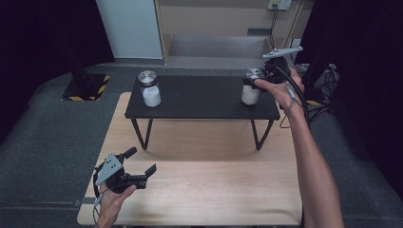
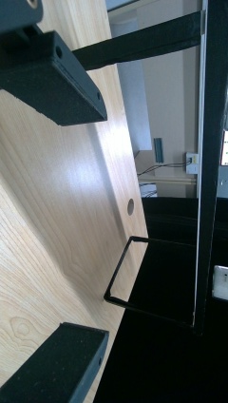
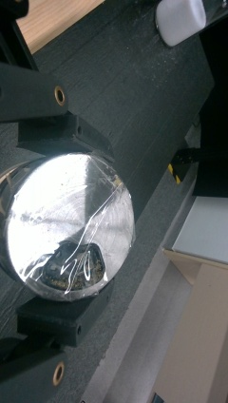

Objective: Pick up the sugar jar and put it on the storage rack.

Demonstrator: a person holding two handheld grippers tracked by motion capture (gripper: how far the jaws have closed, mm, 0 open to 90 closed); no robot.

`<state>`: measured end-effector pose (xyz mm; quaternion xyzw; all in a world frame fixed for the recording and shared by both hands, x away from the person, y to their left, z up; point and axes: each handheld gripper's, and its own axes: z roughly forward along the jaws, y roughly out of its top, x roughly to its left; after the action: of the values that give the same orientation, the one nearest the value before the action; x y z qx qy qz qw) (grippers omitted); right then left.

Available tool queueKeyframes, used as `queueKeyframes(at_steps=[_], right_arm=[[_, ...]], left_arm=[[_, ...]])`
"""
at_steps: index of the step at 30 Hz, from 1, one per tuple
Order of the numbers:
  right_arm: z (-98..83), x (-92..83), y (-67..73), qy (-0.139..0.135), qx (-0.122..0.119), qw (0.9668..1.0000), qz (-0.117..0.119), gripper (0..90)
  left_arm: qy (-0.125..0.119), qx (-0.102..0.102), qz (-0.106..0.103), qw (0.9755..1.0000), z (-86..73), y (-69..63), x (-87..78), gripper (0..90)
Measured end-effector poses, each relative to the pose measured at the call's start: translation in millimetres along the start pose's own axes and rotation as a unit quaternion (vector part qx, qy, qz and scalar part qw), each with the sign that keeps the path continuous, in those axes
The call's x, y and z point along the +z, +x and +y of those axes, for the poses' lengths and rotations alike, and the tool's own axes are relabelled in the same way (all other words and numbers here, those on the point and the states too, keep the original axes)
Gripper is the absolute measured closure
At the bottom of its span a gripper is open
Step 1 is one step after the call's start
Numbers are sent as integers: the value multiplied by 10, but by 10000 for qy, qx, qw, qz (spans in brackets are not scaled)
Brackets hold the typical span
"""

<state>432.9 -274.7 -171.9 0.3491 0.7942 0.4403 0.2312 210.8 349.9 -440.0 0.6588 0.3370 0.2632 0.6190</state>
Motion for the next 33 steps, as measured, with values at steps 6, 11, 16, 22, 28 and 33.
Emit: queueKeyframes(at_steps=[6, 11, 16, 22, 28, 33], right_arm=[[-50, 56, -18, 9, 83, 10000, 38, 348], [-93, 48, -78, -36, 214, 9997, 99, 336], [-195, -21, -79, -349, 515, 9981, 47, 152], [-319, -264, -54, -676, 476, 9966, -66, 83], [-409, -559, -35, -881, 413, 9953, -5, 77], [-477, -780, 17, -1018, 266, 9944, 51, 78]], left_arm=[[7, 27, -3, 10000, 5, -6, -3, 0], [20, 26, -18, 10000, 4, -6, 5, 0], [20, 36, -37, 10000, 5, -7, 3, 0], [18, 39, -62, 10000, 6, -12, 5, 0], [36, 33, -69, 10000, 3, -19, 10, 0], [56, 45, -92, 9999, 5, -26, 18, 0]])
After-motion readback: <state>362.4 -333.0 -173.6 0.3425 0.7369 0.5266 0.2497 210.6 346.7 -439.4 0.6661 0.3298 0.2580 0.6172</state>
